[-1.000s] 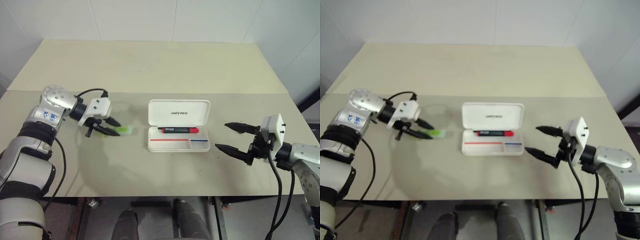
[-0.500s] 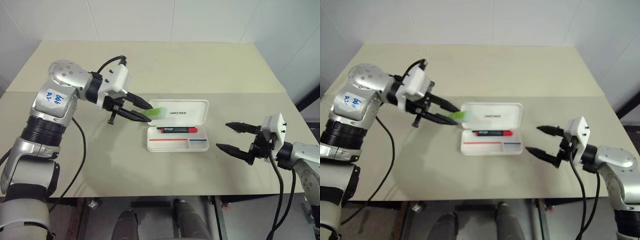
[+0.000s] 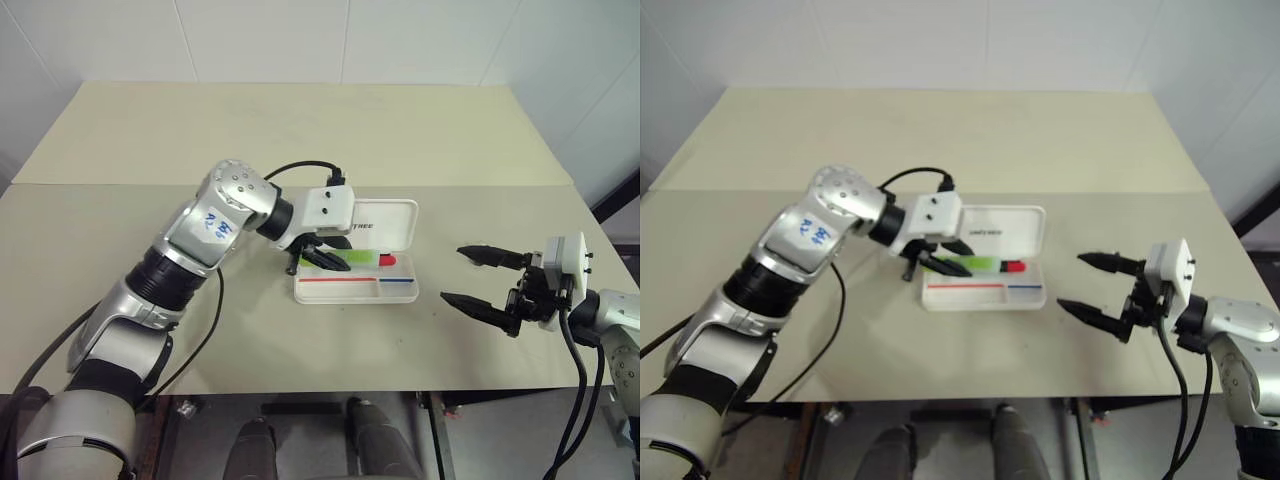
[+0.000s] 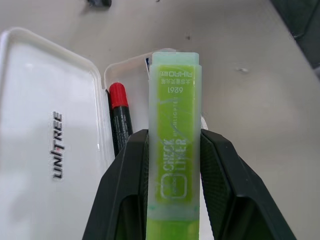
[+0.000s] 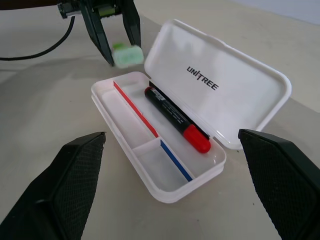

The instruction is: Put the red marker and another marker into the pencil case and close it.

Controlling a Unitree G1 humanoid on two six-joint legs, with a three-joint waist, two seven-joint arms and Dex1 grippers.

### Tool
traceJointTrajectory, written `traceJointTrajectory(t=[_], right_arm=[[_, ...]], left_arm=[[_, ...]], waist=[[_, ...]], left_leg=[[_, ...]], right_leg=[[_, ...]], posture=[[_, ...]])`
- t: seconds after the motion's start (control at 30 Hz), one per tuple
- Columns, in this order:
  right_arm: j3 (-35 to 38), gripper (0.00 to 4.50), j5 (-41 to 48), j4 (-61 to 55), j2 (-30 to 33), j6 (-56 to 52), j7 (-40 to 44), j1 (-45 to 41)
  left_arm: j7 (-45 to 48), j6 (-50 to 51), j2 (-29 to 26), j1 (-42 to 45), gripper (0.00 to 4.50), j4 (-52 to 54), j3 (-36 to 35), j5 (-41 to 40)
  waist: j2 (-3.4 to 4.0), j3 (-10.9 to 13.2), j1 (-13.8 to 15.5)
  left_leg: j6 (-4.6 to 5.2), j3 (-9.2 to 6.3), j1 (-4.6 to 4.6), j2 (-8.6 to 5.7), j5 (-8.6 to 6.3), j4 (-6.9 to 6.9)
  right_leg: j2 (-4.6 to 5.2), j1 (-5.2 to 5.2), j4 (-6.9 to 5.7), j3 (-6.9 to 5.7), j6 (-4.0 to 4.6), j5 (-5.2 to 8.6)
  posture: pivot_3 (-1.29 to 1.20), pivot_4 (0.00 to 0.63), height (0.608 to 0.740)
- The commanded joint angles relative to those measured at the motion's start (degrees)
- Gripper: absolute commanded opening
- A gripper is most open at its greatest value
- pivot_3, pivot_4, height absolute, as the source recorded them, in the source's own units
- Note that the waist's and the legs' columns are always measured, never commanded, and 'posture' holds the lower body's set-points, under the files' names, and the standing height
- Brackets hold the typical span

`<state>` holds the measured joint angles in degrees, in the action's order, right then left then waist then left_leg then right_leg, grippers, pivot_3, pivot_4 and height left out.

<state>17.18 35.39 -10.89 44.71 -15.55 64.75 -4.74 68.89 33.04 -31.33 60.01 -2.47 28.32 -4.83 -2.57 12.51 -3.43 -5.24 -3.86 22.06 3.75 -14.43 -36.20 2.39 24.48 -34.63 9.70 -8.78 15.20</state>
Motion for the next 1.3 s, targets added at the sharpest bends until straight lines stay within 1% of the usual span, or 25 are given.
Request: traceJointTrajectory(t=[0.03,0.17,0.3,0.5,1.1,1.17,1.23,1.3], right_arm=[[2.1,4.5,0.9,-2.4,-0.6,0.5,-1.4,1.2],[2.2,4.5,1.1,-3.2,-0.7,0.3,-2.3,1.9],[2.1,4.5,1.2,-3.5,-0.8,0.1,-3.0,2.2],[1.9,4.5,1.3,-4.3,-1.0,-0.3,-4.0,2.6],[2.4,4.5,1.9,-6.7,-1.4,-1.0,-6.2,4.9],[2.4,4.5,1.9,-6.8,-1.4,-1.1,-6.4,5.0],[2.4,4.5,1.9,-6.8,-1.4,-1.2,-6.5,5.1],[2.5,4.5,1.9,-6.8,-1.3,-1.2,-6.6,5.2]], left_arm=[[-3.3,5.4,1.5,0.4,1.09,3.5,1.6,3.2],[-5.6,9.9,3.2,0.8,1.09,3.7,2.6,5.0],[-5.8,11.2,3.5,0.1,1.09,5.2,3.3,5.5],[-6.2,9.4,3.0,-2.0,1.09,6.0,4.8,6.8],[-7.5,8.2,5.9,-2.9,1.09,4.1,6.5,9.1],[-7.5,7.0,5.8,-2.9,1.83,3.6,7.0,9.9],[-7.3,6.6,5.8,-3.0,2.38,3.5,7.0,10.2],[-7.0,6.6,5.8,-3.0,3.06,3.5,7.0,10.4]], waist=[[0.0,0.0,0.0],[0.0,0.0,0.0],[0.0,0.0,0.0],[0.0,0.0,0.1],[0.0,0.0,0.2],[0.0,0.0,0.1],[0.0,0.0,0.1],[0.0,0.0,0.1]], left_leg=[[0.0,0.0,0.0,0.0,0.0,0.01],[0.0,0.0,0.02,0.0,0.0,-0.02],[0.0,0.0,0.0,0.0,0.0,0.02],[-0.01,0.0,0.02,0.0,0.0,0.04],[-0.01,0.0,0.03,0.0,0.0,0.0],[-0.01,0.0,0.02,0.0,0.0,0.01],[0.0,0.0,0.02,0.0,0.0,0.02],[-0.01,0.0,0.02,0.0,0.0,0.01]], right_leg=[[0.0,0.0,0.0,0.0,0.01,0.0],[0.01,0.0,0.06,0.01,0.01,0.0],[0.0,0.0,0.07,0.0,0.03,-0.01],[0.01,0.0,0.13,0.01,0.02,-0.01],[0.01,-0.02,0.18,0.0,0.03,-0.03],[0.01,-0.02,0.18,0.0,0.04,-0.03],[0.01,-0.01,0.18,0.0,0.04,-0.03],[0.01,-0.02,0.18,0.0,0.04,-0.03]], posture=[[0.0,0.15,0.74],[0.0,0.15,0.74],[0.0,0.15,0.74],[0.0,0.15,0.74],[0.0,0.15,0.74],[0.0,0.15,0.74],[0.0,0.15,0.74],[0.0,0.15,0.74]])
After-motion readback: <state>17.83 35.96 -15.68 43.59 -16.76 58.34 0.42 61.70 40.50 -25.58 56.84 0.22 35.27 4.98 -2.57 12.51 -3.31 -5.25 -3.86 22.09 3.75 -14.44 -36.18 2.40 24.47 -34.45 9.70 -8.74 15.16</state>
